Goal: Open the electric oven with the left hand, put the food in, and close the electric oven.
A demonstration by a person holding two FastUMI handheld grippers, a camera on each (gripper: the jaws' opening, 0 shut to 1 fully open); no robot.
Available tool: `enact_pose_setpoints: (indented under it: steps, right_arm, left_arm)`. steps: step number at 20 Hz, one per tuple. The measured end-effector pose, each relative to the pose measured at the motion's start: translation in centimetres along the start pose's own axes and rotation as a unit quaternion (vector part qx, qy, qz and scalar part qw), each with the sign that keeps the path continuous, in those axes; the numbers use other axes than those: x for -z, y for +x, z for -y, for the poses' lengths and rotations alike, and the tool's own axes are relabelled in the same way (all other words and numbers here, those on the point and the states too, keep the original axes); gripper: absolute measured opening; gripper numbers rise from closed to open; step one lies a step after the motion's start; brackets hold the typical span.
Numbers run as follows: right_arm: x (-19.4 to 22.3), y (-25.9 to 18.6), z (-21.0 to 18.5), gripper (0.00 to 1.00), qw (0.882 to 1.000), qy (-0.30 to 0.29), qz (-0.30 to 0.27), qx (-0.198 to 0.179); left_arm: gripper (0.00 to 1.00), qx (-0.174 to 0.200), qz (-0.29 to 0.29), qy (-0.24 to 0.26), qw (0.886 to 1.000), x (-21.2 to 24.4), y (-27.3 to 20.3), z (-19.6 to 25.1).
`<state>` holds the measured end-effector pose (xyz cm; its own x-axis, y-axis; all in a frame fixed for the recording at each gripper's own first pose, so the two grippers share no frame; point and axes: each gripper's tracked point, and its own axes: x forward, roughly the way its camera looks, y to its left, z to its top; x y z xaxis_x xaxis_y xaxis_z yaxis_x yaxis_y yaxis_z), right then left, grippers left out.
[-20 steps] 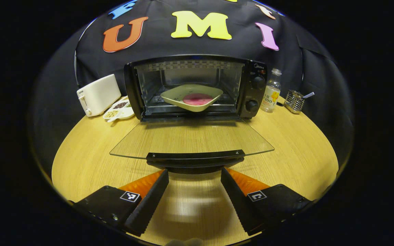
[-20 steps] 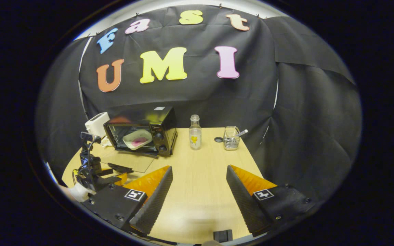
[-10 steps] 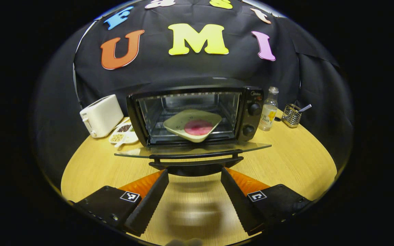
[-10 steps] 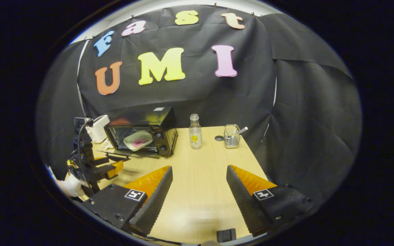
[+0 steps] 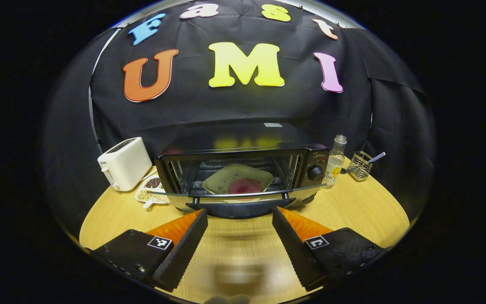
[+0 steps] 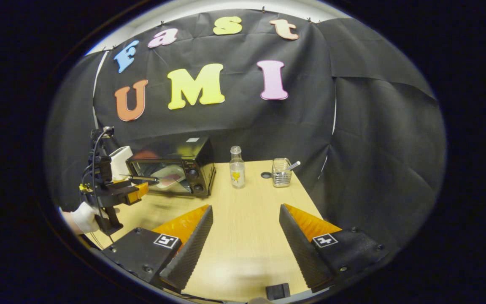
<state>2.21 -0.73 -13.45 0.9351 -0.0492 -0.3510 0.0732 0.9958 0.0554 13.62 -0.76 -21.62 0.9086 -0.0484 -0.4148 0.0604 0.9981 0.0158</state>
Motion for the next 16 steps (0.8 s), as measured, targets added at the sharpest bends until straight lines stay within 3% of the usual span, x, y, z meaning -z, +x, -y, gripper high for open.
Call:
enact_pose_setpoints:
  steps: [5, 6, 10, 13, 16]
  right_arm:
    - [-0.2, -0.2, -0.2, 0.96, 1.0, -0.009, 0.0, 0.002]
    - [-0.4, -0.2, -0.2, 1.0, 1.0, -0.01, -0.001, 0.001]
    - [-1.0, 0.1, -0.7, 0.96, 1.0, -0.013, 0.001, -0.002]
    - [-1.1, 0.3, -1.4, 1.0, 1.0, -0.016, 0.0, -0.007]
    - [-1.0, 0.2, -2.2, 0.96, 1.0, -0.016, 0.0, -0.01]
  left_arm:
    - [0.98, -0.002, 0.018, 0.031, 0.999, -1.9, 1.5, -0.5]
    - [0.98, -0.003, 0.023, 0.03, 0.999, -2.3, 2.0, -0.5]
    - [0.98, -0.015, 0.01, -0.009, 1.0, -2.7, 3.2, -1.3]
    - [0.98, -0.015, 0.01, -0.01, 1.0, -2.7, 3.0, -1.4]
    - [0.97, -0.01, 0.008, -0.007, 1.0, -2.2, 2.5, -1.6]
